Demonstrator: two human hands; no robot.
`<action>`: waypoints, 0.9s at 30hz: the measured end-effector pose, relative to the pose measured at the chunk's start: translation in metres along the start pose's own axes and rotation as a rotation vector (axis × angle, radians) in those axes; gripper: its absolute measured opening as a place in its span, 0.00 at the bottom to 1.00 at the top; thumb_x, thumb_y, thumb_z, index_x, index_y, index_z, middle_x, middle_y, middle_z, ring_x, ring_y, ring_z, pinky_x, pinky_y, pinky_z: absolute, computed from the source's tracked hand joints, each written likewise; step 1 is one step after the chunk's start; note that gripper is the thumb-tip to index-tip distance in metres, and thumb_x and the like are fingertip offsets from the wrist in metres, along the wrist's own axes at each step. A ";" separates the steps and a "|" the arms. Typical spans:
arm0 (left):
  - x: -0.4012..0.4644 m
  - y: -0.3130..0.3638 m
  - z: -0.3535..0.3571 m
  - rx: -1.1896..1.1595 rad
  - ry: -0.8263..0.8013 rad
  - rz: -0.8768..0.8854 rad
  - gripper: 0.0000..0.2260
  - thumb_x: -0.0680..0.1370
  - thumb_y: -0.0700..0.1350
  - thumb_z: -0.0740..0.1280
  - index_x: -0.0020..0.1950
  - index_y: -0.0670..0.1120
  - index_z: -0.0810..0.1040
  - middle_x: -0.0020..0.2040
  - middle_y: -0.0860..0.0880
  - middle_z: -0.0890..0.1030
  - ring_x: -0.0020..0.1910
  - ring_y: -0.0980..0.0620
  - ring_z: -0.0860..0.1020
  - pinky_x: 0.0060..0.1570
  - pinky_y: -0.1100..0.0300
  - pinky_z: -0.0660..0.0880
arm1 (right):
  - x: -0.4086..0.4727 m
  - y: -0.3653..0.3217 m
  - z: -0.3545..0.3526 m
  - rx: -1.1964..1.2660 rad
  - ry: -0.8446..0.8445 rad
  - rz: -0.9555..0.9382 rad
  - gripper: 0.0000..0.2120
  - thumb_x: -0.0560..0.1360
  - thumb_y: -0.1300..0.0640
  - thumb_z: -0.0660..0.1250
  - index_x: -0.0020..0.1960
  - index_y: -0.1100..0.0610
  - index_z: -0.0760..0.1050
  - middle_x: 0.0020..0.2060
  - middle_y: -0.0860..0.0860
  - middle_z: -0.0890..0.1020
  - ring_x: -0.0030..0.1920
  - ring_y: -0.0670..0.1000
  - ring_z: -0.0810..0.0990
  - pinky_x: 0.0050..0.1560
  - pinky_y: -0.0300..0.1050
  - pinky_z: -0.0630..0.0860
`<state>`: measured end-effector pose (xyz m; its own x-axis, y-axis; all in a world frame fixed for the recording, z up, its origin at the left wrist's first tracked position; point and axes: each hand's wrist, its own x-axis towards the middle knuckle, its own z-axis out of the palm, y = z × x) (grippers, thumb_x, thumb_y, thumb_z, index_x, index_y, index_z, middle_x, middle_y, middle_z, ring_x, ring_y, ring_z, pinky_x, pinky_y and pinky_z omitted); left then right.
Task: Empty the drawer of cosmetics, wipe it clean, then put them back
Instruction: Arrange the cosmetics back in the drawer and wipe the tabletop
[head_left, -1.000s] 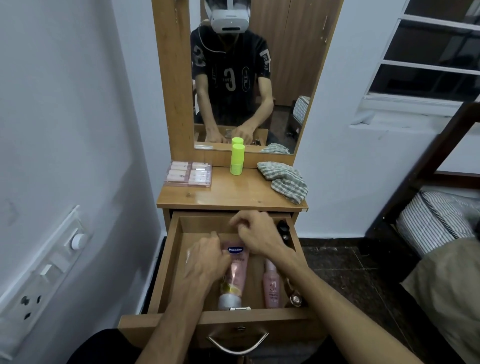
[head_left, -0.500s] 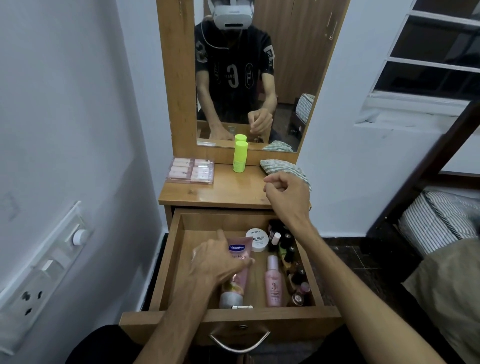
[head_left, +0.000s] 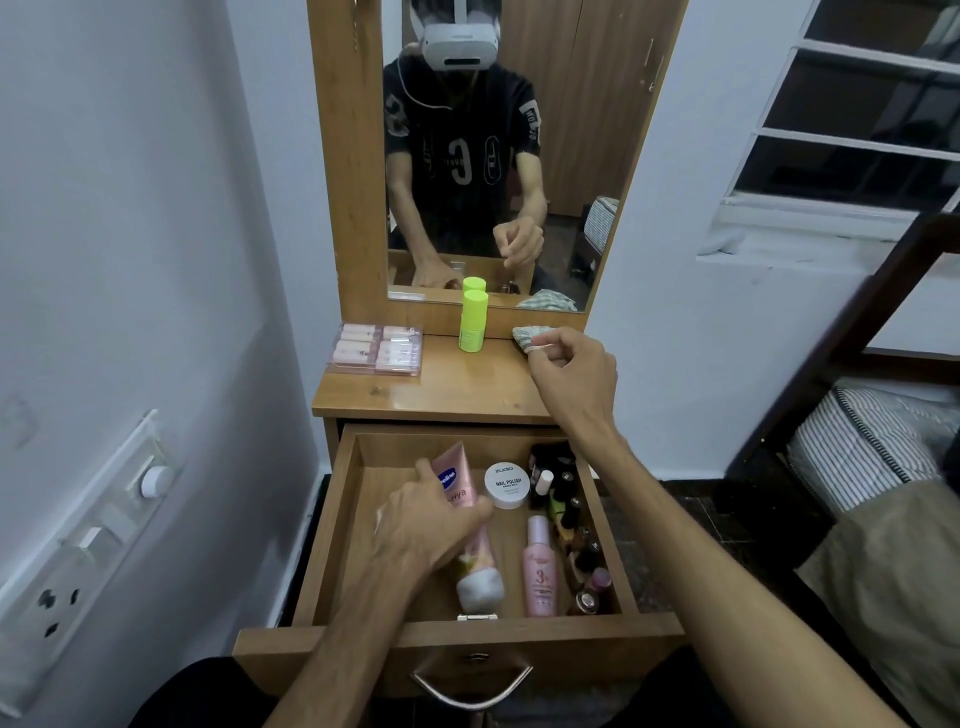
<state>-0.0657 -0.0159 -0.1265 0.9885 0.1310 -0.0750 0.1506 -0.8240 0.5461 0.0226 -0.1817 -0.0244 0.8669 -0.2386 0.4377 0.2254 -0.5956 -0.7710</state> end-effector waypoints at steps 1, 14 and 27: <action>0.000 0.001 0.000 0.006 -0.004 -0.008 0.37 0.72 0.68 0.65 0.70 0.45 0.63 0.51 0.49 0.80 0.47 0.47 0.81 0.52 0.53 0.78 | 0.005 -0.001 0.002 -0.019 -0.004 -0.001 0.10 0.72 0.58 0.69 0.50 0.50 0.86 0.38 0.43 0.85 0.42 0.44 0.82 0.44 0.37 0.75; -0.004 0.000 0.000 0.057 -0.154 0.048 0.38 0.71 0.67 0.65 0.74 0.49 0.63 0.56 0.50 0.81 0.53 0.48 0.81 0.61 0.50 0.78 | 0.072 -0.033 0.091 -0.388 -0.182 -0.252 0.22 0.77 0.52 0.72 0.70 0.50 0.74 0.61 0.54 0.80 0.59 0.56 0.79 0.48 0.47 0.68; 0.001 -0.002 -0.001 0.255 -0.050 -0.134 0.37 0.73 0.65 0.67 0.71 0.42 0.64 0.64 0.43 0.73 0.61 0.45 0.76 0.62 0.51 0.75 | 0.044 -0.021 0.039 -0.175 -0.057 -0.173 0.14 0.68 0.47 0.72 0.51 0.51 0.82 0.41 0.47 0.80 0.42 0.49 0.77 0.40 0.45 0.70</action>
<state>-0.0651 -0.0131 -0.1265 0.9579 0.2263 -0.1766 0.2715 -0.9140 0.3016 0.0736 -0.1496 -0.0071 0.8468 -0.0812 0.5257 0.2962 -0.7489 -0.5928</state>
